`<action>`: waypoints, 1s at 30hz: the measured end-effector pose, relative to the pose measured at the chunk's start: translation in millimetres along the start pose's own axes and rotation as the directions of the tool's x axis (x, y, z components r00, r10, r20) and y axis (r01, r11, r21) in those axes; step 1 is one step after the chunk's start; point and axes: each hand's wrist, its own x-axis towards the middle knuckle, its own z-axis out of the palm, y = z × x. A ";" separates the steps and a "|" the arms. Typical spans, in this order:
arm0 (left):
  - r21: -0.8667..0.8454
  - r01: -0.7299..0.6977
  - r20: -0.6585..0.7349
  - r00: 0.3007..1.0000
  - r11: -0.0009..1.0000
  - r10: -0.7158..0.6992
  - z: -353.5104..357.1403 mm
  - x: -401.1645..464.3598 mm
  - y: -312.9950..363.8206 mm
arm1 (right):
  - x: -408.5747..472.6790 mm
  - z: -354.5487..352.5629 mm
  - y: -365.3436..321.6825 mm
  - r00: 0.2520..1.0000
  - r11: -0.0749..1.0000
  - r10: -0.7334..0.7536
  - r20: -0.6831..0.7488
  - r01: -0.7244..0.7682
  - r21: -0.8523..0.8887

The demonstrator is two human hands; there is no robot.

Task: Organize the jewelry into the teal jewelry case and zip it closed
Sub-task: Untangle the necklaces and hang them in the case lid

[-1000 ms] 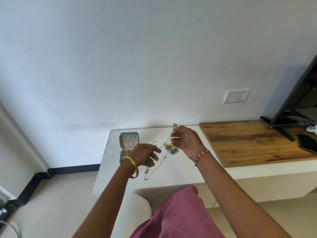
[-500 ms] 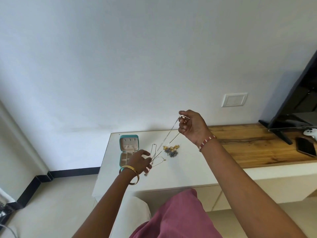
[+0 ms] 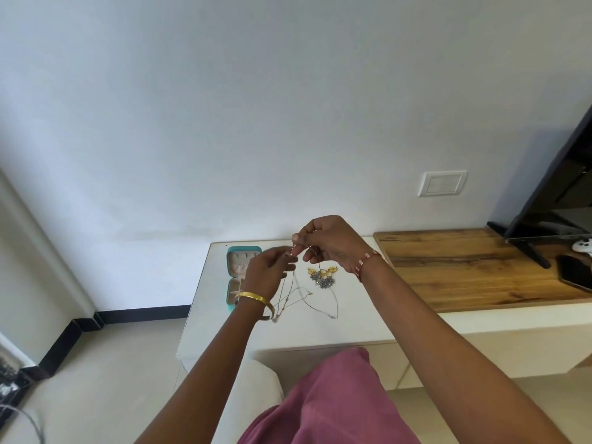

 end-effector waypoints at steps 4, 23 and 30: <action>-0.286 0.060 0.001 0.998 0.956 -0.063 2.7 0.8 18.6 | 1.4 7.0 2.8 0.994 0.990 -0.068 -0.087 0.057 -0.128; -0.070 0.201 0.165 0.968 0.977 -0.188 4.7 11.7 25.7 | 9.8 1.4 20.1 0.984 0.998 -0.052 -0.169 0.055 0.013; 0.066 0.233 0.151 0.959 0.970 -0.240 0.2 20.7 23.6 | 12.9 -7.6 32.4 0.997 0.998 0.004 -0.071 0.001 0.070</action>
